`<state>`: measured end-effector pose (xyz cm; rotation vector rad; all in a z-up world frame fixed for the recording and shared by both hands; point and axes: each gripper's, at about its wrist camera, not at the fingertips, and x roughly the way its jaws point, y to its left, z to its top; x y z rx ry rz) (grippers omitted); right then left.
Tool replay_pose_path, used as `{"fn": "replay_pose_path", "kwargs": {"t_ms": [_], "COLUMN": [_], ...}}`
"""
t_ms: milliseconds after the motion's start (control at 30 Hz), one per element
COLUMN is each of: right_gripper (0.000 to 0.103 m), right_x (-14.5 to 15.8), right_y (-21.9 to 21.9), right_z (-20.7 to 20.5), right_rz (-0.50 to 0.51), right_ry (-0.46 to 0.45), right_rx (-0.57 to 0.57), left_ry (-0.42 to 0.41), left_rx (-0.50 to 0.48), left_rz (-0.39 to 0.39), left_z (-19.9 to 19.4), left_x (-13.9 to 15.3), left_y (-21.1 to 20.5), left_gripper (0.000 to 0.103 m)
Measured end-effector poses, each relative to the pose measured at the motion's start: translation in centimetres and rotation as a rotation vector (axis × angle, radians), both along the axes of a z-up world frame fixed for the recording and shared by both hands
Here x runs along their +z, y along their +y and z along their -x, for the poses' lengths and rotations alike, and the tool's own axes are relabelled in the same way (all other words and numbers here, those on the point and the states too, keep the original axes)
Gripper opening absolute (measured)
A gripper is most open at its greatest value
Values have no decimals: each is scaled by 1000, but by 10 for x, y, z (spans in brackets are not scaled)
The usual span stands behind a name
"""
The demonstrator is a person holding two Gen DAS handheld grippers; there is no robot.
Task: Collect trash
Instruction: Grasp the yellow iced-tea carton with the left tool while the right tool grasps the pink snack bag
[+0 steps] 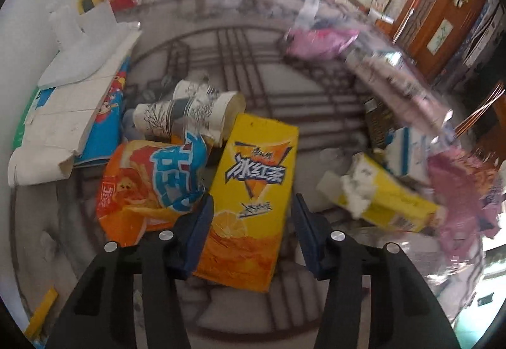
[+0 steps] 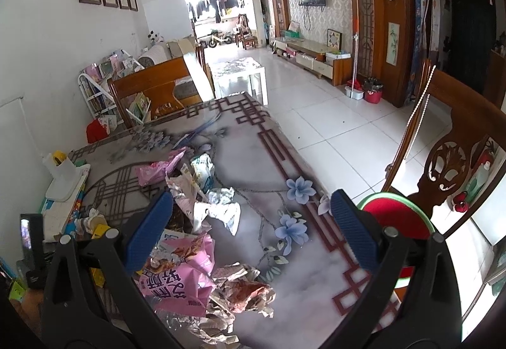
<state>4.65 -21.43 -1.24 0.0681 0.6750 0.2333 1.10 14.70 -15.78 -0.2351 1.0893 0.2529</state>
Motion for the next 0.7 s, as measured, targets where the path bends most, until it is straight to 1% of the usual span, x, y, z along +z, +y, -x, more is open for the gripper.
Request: {"fn": "replay_pose_path", "kwargs": {"t_ms": [33,100,133,200,300,367,400,467,533,567,633,700], "right_gripper": [98,98,98,98,98,98,98,98,98,98,98,98], "right_x": [-2,-8,-12,-21,-37,-48,-54,-63,-72,-79,-90,-95], "right_y": [1,5,7,10,17,22,26,32,41,48,59,68], "right_z": [-1,-4,-6,-11,-16,-19,-21,-21,-22,-23,-24,-22], "right_rz": [0,-3,-6,-20,-52,-73,-83,-92,-87,-77,-59,-42], "right_ry": [11,50,84,145,237,302,336,378,412,442,487,509], "right_rx": [8,36,54,81,120,141,155,169,178,190,218,244], "left_ry": [0,10,15,21,31,42,34,23,41,48,58,68], "left_rx": [-17,-31,-33,-44,-53,-41,-40,-52,-57,-50,-34,-29], "left_rz": [-9,-18,-17,-42,-76,-59,-49,-73,-97,-93,-57,-43], "left_z": [-4,-12,-15,-22,-28,-30,-31,-30,-29,-29,-29,-31], "left_x": [-1,-2,-2,-2,-5,-3,-1,3,1,-1,-6,-10], "left_y": [-1,-2,-3,-7,-8,-6,-5,-6,-3,-1,6,7], "left_gripper": [56,69,72,78,79,80,80,80,80,80,80,80]}}
